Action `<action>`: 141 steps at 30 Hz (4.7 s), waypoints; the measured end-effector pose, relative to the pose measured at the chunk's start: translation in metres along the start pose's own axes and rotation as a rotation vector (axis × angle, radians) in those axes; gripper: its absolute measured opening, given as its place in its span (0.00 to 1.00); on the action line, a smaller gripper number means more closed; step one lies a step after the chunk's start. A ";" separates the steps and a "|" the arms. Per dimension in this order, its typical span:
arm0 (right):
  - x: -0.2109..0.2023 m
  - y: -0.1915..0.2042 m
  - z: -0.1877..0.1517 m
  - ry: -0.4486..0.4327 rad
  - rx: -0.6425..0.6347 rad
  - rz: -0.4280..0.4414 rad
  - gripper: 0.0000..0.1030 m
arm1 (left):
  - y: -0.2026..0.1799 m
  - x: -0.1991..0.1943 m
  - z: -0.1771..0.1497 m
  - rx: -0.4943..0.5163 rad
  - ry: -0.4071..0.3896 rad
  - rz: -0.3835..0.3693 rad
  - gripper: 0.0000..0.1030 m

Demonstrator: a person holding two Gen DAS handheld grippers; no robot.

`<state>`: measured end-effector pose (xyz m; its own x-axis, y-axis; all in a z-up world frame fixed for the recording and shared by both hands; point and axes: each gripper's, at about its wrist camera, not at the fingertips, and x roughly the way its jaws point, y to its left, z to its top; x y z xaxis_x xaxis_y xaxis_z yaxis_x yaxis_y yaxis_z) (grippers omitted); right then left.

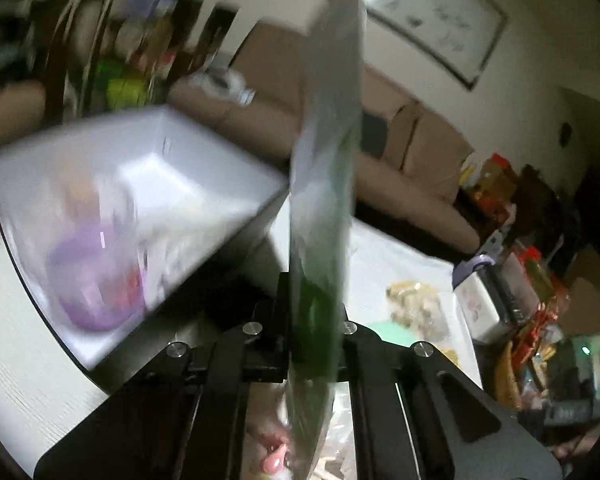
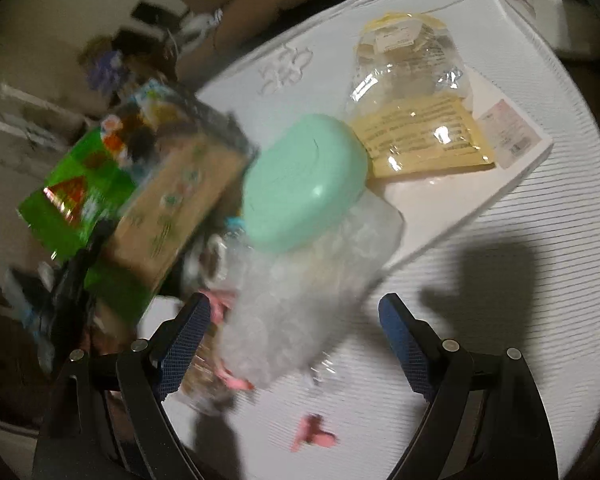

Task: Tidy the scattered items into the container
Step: 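Grasp the mint-green soap dish with the right gripper while the left gripper holds the green bag, then carry the soap dish and green bag into the white box and release both, then move both grippers back over the items on the table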

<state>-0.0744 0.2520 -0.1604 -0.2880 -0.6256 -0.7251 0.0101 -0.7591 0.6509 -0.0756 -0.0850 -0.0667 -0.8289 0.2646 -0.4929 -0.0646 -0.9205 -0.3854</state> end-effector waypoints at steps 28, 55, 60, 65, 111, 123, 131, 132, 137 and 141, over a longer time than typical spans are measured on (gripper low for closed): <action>0.018 0.013 0.060 -0.270 -0.135 0.260 0.12 | 0.036 -0.098 0.056 0.114 -0.204 0.112 0.07; -0.070 0.204 -0.002 -0.522 -0.678 0.119 0.04 | 0.029 -0.146 0.103 0.237 -0.390 0.264 0.07; -0.041 0.240 -0.010 -0.497 -0.743 0.162 0.05 | 0.059 -0.141 0.106 0.219 -0.392 0.269 0.07; 0.000 0.283 -0.016 -0.463 -0.796 0.195 0.05 | 0.082 -0.122 0.105 0.210 -0.366 0.298 0.07; 0.019 0.239 0.031 -0.091 -0.576 0.088 0.88 | 0.134 -0.079 0.080 -0.147 -0.023 0.268 1.00; 0.007 0.131 -0.041 0.129 -0.472 -0.309 0.92 | 0.063 -0.056 -0.003 0.034 0.335 0.086 1.00; 0.010 0.077 -0.042 0.099 -0.306 -0.365 0.92 | -0.012 -0.009 -0.086 0.260 0.582 0.180 1.00; 0.010 0.073 -0.042 0.097 -0.307 -0.375 0.92 | -0.012 -0.002 -0.094 0.274 0.601 0.217 0.99; 0.006 0.062 -0.046 0.093 -0.276 -0.347 0.92 | 0.005 0.022 -0.118 0.191 0.746 0.244 0.80; 0.015 0.064 -0.055 0.112 -0.292 -0.336 0.92 | 0.027 0.019 -0.106 0.081 0.766 0.196 0.61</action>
<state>-0.0253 0.1839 -0.1423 -0.2158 -0.3392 -0.9156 0.2077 -0.9322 0.2963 -0.0342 -0.0739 -0.1695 -0.2185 0.1922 -0.9567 -0.0216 -0.9811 -0.1921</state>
